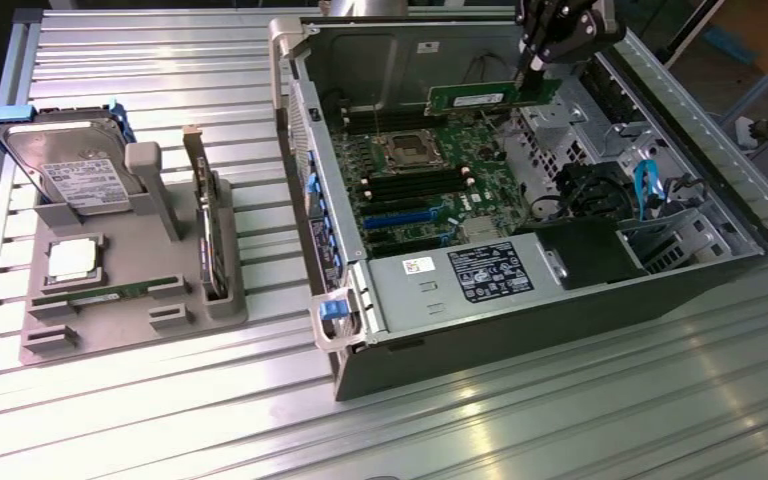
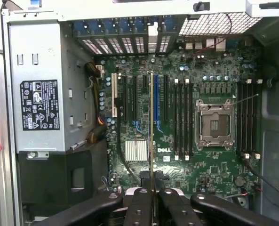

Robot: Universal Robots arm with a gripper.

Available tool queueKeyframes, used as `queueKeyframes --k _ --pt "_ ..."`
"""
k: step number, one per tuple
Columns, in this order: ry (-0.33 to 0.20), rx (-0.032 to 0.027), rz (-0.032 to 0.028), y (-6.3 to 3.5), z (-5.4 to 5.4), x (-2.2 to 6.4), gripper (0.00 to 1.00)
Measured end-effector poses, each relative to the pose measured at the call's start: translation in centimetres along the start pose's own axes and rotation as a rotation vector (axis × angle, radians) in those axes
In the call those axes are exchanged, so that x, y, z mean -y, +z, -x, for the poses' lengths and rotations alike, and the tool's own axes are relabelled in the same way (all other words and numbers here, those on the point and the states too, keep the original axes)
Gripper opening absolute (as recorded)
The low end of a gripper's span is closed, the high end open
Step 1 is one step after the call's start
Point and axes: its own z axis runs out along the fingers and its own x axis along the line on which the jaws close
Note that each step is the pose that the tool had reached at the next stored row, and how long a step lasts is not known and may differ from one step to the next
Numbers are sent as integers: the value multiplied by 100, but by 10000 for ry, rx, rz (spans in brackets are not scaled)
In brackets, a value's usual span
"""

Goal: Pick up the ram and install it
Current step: 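Pick up the ram and move it above insertion slot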

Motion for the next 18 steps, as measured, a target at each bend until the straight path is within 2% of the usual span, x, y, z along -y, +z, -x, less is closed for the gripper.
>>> queueKeyframes --k 14,18 --pt "0 -8 0 -15 352 -7 12" --pt "-1 -8 -1 -16 375 -7 12"
